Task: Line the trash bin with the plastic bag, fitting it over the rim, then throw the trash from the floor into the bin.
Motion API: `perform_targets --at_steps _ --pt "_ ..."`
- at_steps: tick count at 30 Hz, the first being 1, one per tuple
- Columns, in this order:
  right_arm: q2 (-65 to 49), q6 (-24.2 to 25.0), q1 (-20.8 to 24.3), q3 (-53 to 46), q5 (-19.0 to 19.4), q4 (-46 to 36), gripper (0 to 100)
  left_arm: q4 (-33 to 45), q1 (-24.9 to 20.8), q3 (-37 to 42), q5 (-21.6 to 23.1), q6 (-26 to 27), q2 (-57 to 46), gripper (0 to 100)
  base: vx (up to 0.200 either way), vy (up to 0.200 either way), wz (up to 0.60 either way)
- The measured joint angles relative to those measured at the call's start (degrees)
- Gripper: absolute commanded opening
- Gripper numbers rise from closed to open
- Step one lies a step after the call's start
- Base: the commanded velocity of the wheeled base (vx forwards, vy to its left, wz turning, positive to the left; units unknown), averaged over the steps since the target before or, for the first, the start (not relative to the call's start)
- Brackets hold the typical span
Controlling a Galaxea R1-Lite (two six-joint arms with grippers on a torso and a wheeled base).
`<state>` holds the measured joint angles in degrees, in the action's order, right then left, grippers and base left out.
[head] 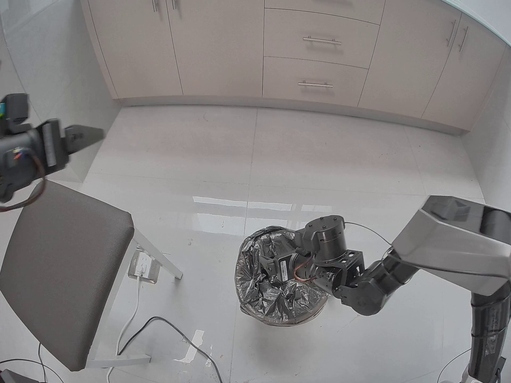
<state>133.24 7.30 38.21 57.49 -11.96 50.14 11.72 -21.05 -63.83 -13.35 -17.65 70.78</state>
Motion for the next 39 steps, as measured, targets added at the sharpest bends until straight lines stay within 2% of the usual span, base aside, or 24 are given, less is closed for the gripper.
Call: perform_targets --at_steps 5,10,16,22,27,31,39 --pt "-9.7 -0.6 1.6 -5.3 -2.0 0.5 100 1.3 5.4 7.4 -0.2 3.7 -14.4 100 0.0 0.0 0.0" --pt "-17.6 -1.5 0.9 -8.1 -3.4 0.9 100 3.7 10.9 15.7 -0.8 6.2 -28.0 100 0.0 0.0 0.0" --pt "-25.1 -2.5 -3.6 -9.4 -4.2 1.1 100 5.6 16.4 29.7 -1.8 9.1 -46.4 100 0.0 0.0 0.0" --pt "-29.5 -3.1 -8.5 -9.5 -4.5 1.3 100 3.1 19.2 44.9 -2.3 12.8 -59.6 100 0.0 0.0 0.0" --pt "-31.2 -3.7 -12.7 -8.3 -3.9 1.4 100 -5.9 20.3 55.3 -2.5 17.2 -65.5 100 0.0 0.0 0.0" --pt "-30.1 -4.0 -16.7 -5.7 -2.4 1.5 100 -13.0 20.8 60.1 -2.7 20.1 -68.1 100 0.0 0.0 0.0" --pt "-20.8 -3.8 -21.7 2.9 -1.8 1.3 100 -14.4 21.2 62.6 -1.1 24.6 -69.8 100 0.0 0.0 0.0"
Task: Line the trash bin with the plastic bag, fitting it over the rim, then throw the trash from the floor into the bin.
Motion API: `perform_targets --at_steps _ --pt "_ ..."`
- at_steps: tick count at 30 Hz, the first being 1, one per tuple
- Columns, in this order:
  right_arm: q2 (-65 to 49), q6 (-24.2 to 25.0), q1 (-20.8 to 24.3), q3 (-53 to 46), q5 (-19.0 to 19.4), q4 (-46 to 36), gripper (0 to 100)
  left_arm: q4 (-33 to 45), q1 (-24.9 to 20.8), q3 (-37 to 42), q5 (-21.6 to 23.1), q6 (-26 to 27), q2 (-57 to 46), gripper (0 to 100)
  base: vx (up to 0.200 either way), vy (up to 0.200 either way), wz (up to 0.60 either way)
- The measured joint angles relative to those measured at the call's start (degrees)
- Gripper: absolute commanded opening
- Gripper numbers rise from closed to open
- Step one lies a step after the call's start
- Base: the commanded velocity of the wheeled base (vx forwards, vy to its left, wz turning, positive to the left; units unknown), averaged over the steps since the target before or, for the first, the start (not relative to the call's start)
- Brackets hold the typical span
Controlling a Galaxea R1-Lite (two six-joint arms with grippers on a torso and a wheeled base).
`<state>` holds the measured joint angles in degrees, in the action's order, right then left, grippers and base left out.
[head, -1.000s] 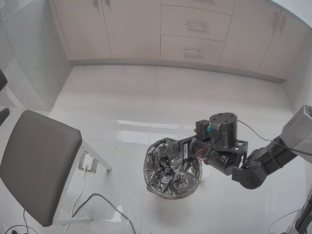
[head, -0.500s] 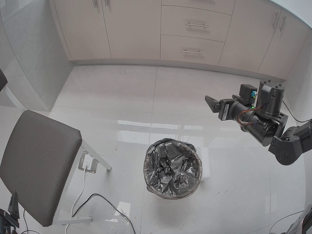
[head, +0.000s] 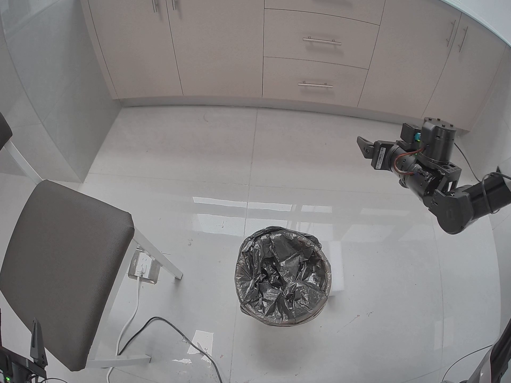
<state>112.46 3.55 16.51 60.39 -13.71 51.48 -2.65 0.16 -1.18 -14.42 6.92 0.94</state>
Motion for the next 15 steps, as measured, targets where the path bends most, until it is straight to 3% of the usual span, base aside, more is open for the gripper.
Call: perform_targets --at_steps 6,15 --pt "8.1 -0.1 -2.1 6.9 0.0 -0.6 100 0.2 0.1 0.2 5.3 1.8 -0.3 100 0.0 0.0 0.0" --pt "20.3 -3.1 -2.9 18.4 -0.2 -3.6 100 0.5 0.1 0.2 5.4 -3.6 -0.3 100 0.0 0.0 0.0"
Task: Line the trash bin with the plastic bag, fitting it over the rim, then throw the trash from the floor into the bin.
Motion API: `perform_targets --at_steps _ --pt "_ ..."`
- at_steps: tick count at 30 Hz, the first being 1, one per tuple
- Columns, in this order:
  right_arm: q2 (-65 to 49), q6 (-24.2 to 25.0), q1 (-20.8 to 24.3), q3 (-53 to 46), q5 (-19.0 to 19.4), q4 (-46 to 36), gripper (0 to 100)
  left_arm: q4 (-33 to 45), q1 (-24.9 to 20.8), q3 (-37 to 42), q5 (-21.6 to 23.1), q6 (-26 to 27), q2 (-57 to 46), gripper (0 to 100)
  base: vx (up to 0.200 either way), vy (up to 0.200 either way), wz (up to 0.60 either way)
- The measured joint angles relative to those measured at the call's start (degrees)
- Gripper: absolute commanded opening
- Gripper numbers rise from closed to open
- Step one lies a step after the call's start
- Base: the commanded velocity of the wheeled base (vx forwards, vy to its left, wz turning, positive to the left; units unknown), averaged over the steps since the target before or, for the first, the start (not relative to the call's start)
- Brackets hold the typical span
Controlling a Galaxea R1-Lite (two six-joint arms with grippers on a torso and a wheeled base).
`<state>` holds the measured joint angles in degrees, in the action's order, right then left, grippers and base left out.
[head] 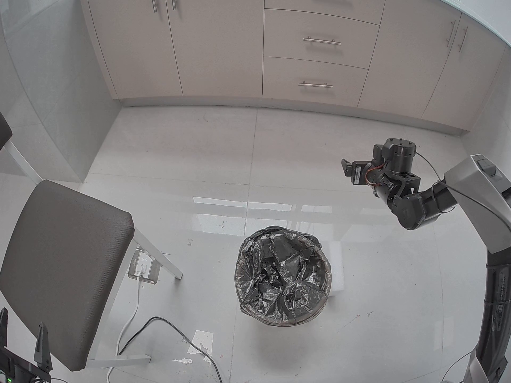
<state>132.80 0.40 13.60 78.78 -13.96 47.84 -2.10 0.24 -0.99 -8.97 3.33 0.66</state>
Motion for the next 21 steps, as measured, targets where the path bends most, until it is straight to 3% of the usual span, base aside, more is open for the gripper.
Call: perform_targets --at_steps 12,21 --pt "14.9 -3.0 -0.3 25.9 -3.8 -13.5 100 0.1 0.0 0.0 -0.8 -2.5 0.0 100 0.0 0.0 0.0" --pt "24.4 -3.9 0.0 34.8 -5.1 -29.0 100 0.1 0.0 0.0 -2.7 -2.6 0.0 100 0.0 0.0 0.0"
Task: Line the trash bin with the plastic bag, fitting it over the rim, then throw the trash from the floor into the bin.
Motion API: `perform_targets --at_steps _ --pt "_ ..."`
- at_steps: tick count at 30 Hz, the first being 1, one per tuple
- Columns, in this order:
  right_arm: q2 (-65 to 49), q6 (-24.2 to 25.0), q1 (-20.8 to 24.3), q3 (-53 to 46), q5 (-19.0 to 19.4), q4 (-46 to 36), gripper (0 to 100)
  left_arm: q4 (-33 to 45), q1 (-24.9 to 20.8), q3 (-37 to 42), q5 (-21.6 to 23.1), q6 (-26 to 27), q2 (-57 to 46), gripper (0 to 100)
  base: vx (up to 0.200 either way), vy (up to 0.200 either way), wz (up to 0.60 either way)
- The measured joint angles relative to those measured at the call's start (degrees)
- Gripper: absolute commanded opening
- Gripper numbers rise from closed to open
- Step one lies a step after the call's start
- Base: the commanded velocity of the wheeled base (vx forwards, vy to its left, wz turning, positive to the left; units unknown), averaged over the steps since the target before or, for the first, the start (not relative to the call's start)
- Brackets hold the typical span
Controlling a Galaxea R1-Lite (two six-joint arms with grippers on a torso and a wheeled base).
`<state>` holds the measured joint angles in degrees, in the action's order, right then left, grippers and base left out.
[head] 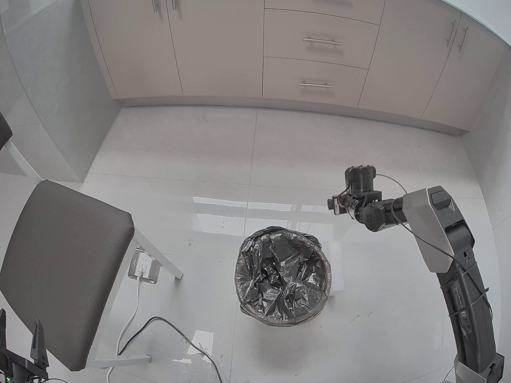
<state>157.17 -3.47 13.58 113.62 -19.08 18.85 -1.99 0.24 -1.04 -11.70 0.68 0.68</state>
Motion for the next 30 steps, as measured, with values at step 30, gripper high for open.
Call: perform_targets --at_steps 30 --pt "20.2 0.8 -0.2 1.0 -0.3 -27.1 100 -0.2 0.0 0.0 -1.5 -0.1 0.1 100 0.0 0.0 0.0"
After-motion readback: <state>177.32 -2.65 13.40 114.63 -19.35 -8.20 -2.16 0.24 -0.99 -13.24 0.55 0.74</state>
